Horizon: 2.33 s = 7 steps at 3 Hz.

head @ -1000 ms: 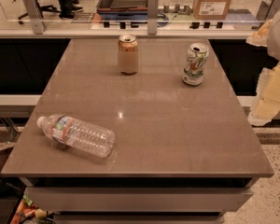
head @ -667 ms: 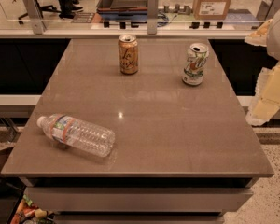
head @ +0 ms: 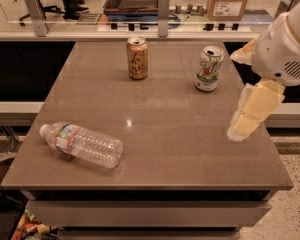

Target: Place water bottle upright

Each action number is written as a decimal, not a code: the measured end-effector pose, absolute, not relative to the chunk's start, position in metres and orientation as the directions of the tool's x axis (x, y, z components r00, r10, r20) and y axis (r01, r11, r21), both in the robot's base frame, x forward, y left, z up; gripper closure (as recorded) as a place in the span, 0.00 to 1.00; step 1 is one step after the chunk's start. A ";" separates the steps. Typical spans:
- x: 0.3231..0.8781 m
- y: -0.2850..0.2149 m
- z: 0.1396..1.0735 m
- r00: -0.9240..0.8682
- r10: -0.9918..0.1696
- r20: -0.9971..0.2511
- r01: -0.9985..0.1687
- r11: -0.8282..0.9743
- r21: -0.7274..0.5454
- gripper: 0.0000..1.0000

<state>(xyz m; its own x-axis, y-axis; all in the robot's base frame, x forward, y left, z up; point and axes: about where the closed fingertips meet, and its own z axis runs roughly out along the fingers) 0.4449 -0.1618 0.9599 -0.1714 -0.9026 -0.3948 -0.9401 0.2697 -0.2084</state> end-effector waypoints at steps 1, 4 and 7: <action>0.442 -0.125 0.950 -0.178 -0.875 -0.450 -0.947 0.277 -0.164 0.00; 0.461 -0.018 0.920 -0.238 -0.802 -0.548 -0.946 0.319 -0.056 0.00; 0.457 0.025 0.904 -0.260 -0.815 -0.519 -0.939 0.339 -0.063 0.00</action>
Offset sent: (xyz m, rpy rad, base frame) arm -0.0016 0.1120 -0.0291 0.1593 0.0904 0.0017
